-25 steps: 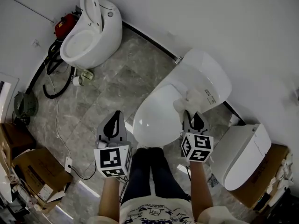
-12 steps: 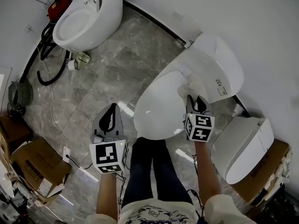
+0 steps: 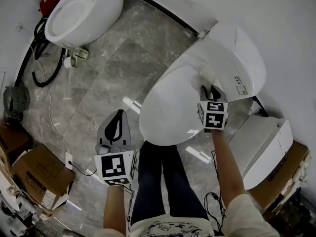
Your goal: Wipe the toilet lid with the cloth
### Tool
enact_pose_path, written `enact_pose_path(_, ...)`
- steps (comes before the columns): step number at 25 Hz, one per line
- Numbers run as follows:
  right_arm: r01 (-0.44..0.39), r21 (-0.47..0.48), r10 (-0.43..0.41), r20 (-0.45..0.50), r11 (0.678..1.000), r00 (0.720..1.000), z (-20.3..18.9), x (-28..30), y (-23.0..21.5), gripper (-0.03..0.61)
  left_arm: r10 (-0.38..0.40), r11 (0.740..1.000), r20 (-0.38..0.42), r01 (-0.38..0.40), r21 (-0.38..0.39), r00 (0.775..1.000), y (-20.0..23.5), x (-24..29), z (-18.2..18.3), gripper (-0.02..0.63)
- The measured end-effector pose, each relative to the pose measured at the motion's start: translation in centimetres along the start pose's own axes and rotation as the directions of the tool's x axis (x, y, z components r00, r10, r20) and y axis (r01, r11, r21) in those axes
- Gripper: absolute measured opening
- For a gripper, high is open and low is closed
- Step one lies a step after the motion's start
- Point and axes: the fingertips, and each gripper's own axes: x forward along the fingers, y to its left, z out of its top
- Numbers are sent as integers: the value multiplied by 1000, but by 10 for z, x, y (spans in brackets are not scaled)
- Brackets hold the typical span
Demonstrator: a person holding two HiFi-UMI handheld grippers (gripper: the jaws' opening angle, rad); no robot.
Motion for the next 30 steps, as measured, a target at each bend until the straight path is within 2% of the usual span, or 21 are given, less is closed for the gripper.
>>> enact_pose_path(10,-62,-171,32,-178,983,984,-13,76,3,101,-21,999,-14,20,-25,1000,-1,14,-16,11)
enact_pose_path(17,-101,-207,42,-271,973,962,-23,108,4,101,-13,999,-32,12,-50,999,-3,18,-31,11)
enact_pose_path(22,-107,-233,36,-290,966,956,-24,119,6,100,-16,998,-32,14,-61,999,-7,20,-38,11)
enact_pose_path(30,-149,-179,76,-359,973,930,-31,129,9,95,-9,997,-36,6,-82,999,-6,15,-49,11)
